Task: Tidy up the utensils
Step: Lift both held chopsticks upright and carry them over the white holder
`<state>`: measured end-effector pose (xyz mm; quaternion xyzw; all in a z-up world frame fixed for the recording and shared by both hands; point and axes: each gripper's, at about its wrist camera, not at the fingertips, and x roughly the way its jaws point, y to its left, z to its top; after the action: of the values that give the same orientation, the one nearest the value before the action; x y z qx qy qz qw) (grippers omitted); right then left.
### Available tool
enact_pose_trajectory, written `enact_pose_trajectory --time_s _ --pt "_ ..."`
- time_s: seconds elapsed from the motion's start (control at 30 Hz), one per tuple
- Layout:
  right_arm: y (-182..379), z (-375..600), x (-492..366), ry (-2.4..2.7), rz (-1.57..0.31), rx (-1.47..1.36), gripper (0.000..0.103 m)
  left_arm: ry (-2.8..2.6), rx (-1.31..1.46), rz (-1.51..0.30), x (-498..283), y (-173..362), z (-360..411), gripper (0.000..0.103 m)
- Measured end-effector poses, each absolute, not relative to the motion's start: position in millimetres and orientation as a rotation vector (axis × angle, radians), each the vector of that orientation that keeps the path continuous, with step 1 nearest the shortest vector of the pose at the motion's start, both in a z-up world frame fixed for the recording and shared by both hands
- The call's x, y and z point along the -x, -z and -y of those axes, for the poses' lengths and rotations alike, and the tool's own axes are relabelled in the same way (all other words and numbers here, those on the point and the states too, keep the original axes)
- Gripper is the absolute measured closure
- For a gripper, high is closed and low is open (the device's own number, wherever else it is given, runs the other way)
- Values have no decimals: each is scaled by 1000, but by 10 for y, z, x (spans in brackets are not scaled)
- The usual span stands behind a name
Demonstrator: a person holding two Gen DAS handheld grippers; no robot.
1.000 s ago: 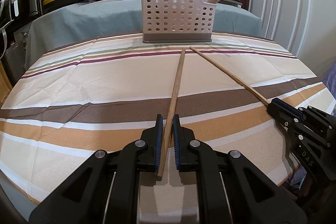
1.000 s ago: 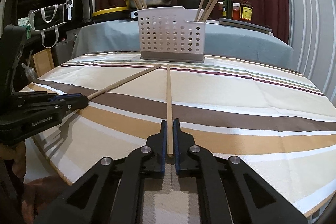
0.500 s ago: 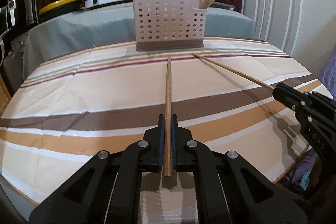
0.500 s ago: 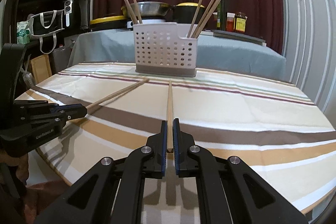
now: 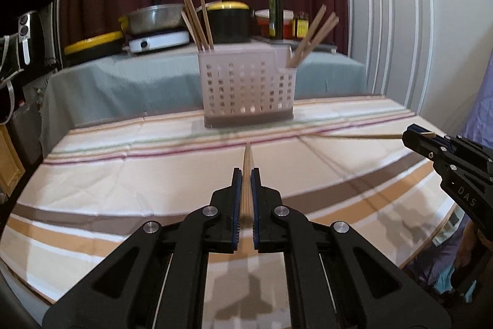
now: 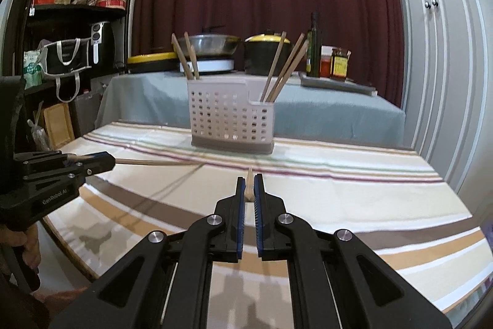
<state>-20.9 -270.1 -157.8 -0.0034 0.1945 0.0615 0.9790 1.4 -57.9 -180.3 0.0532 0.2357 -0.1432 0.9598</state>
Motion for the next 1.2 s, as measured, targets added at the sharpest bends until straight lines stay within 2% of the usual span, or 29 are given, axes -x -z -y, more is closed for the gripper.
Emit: enact_pose_trajectory --time_s 0.43,1.2 --pt "1141 2741 168 -76 -339 47 97 249 -82 -379 -11 1181 416 97" --pt "847 2781 -408 -61 -328 54 97 162 -73 -369 -581 999 348 96"
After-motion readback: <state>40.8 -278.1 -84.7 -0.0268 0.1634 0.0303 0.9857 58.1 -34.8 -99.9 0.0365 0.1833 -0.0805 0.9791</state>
